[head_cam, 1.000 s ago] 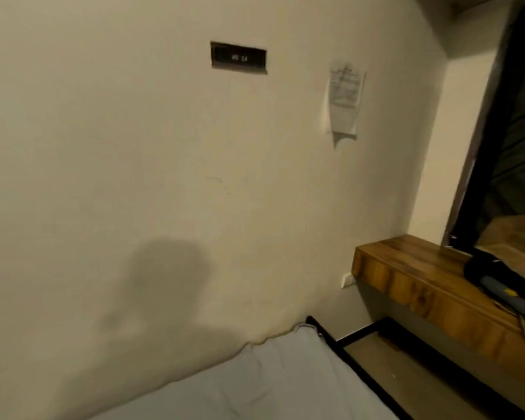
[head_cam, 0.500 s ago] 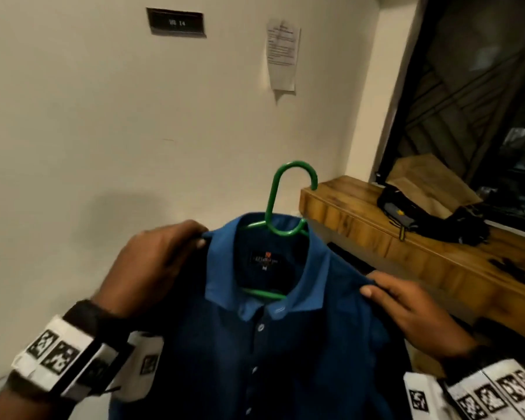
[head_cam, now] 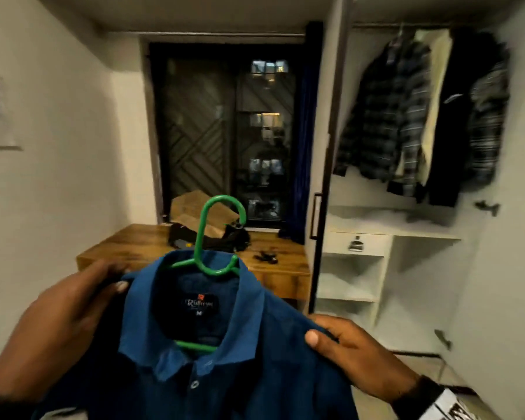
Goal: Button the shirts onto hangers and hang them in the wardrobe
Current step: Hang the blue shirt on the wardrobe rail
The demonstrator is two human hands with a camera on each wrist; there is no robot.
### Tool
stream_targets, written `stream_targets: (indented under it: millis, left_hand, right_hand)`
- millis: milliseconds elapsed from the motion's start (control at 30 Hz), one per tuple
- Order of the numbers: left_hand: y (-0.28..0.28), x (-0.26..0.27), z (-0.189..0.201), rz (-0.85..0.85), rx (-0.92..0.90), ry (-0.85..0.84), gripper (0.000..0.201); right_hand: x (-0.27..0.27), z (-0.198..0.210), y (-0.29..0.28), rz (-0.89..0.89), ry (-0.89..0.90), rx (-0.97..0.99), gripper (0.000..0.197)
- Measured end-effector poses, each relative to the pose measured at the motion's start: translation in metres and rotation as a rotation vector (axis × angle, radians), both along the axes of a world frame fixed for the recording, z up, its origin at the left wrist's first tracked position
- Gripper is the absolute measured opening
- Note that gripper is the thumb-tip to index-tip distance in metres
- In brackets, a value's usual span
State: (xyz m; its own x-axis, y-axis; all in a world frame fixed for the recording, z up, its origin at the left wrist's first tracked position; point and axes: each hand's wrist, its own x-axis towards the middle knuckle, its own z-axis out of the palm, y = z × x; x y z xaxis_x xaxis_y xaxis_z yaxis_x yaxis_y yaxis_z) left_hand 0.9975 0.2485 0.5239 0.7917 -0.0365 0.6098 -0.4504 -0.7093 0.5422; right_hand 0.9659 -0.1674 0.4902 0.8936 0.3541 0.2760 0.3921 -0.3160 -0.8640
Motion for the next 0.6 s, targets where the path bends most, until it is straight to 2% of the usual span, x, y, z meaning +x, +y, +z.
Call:
stream_targets:
  millis: [67,167,267,333,400,500,600]
  left_hand:
    - [-0.045,0.025,0.006,-0.106,0.017,-0.008,0.033]
    - [-0.12,0.054,0.018,-0.257,0.077,0.022,0.013]
    - [-0.193,0.096,0.016,-0.398,0.067,0.038,0.012]
    - [-0.244,0.124,0.014,-0.44,0.078,0.019,0.005]
    - [-0.295,0.148,0.015,-0.493,0.156,0.028,0.016]
    - [-0.364,0.184,0.015,-0.576,0.214,0.093,0.001]
    - [-0.423,0.22,0.009,-0.608,0.257,0.134,0.003]
  right_hand:
    - [-0.014,-0.002,-0.046,-0.102,0.024,-0.025,0.062]
    - [-0.031,0.001,-0.103,-0.216,0.04,-0.139,0.052]
    - [-0.037,0.005,-0.16,-0.327,0.044,-0.241,0.041]
    - [-0.037,0.006,-0.197,-0.464,-0.013,-0.535,0.039]
    - [-0.036,0.011,-0.23,-0.601,-0.059,-0.889,0.036]
    - [-0.027,0.018,-0.272,-0.731,-0.004,-0.88,0.021]
    - [-0.011,0.022,-0.308,-0.816,0.127,-0.711,0.016]
